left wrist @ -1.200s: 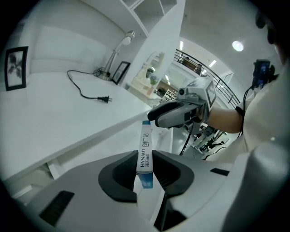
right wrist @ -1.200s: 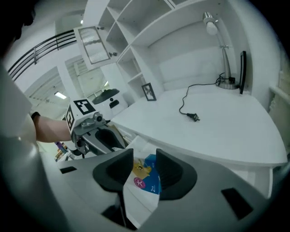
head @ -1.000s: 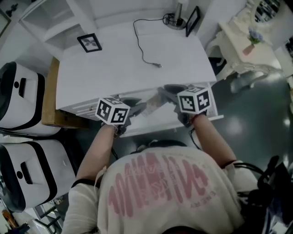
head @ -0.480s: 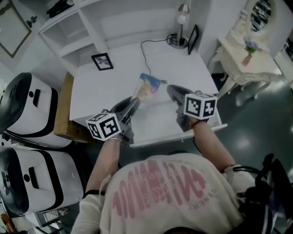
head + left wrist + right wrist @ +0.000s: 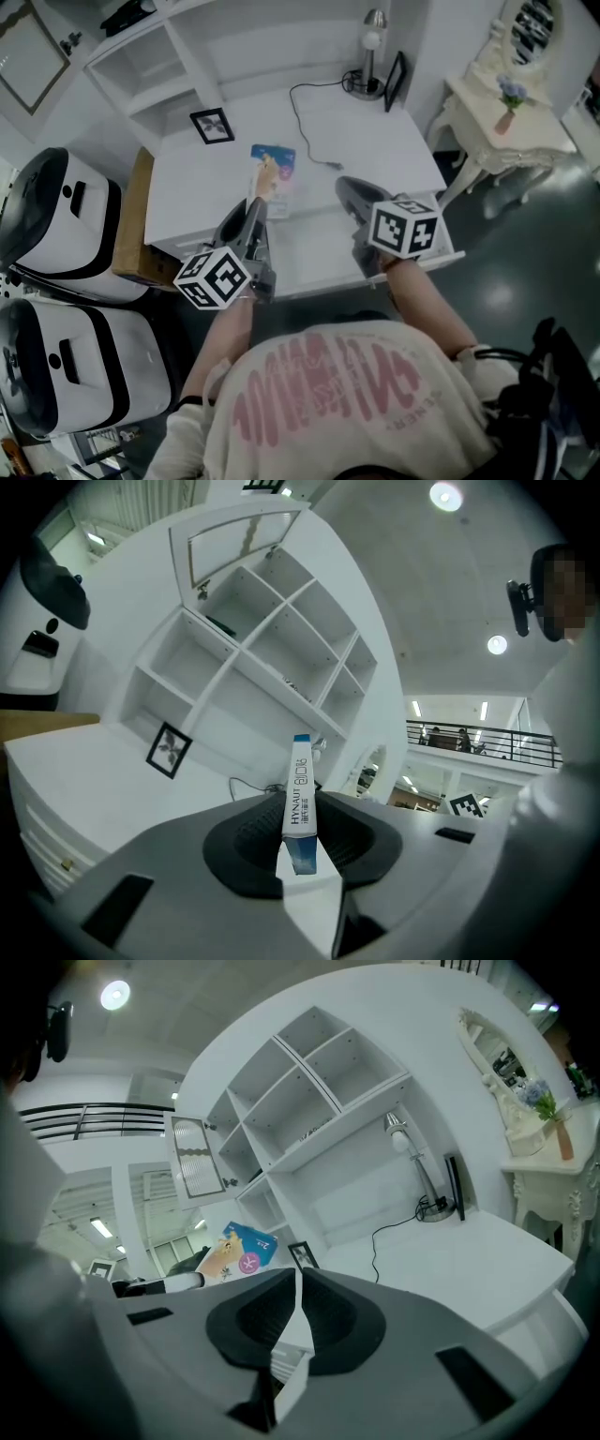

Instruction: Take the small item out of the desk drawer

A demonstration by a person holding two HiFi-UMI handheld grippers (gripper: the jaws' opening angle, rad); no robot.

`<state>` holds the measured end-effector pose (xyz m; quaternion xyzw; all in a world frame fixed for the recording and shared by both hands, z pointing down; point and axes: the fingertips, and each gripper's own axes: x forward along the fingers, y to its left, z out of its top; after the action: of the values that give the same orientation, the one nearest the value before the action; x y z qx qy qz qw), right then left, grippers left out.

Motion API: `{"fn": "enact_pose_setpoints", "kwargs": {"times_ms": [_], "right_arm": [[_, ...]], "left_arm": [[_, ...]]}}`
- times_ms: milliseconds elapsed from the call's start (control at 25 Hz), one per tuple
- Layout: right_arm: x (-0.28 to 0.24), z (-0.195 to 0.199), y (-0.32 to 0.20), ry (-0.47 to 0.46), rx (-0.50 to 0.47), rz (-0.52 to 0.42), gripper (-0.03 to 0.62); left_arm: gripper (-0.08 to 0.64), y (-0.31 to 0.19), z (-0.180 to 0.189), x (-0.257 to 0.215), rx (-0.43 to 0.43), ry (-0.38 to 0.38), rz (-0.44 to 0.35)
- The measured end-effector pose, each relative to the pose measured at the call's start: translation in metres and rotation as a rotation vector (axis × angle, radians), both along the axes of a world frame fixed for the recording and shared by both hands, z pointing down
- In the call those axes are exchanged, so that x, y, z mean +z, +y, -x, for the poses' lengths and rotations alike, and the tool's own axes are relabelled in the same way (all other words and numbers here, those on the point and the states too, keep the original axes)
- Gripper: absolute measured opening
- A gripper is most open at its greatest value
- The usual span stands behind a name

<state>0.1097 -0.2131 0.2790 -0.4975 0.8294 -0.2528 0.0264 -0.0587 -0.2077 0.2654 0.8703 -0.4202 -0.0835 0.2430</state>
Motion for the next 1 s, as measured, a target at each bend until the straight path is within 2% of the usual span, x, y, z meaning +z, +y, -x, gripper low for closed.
{"fn": "enact_pose_setpoints", "kwargs": {"times_ms": [240,520,1000], "right_arm": [[0.013,-0.011,0.002,0.044,-0.018,0.033,0.026],[0.014,-0.027,0.002,0.072,-0.089,0.042,0.025],[0.045,-0.053,0.038,0.085,-0.171,0.083,0.025]], "left_arm": [[0.117,0.007,-0.002,0.003,-0.058,0.009,0.013],[0.115,0.020,-0.018,0.005,-0.130,0.016,0.021],[0.115,0.069,-0.043,0.024,-0.203,0.015,0.025]]}}
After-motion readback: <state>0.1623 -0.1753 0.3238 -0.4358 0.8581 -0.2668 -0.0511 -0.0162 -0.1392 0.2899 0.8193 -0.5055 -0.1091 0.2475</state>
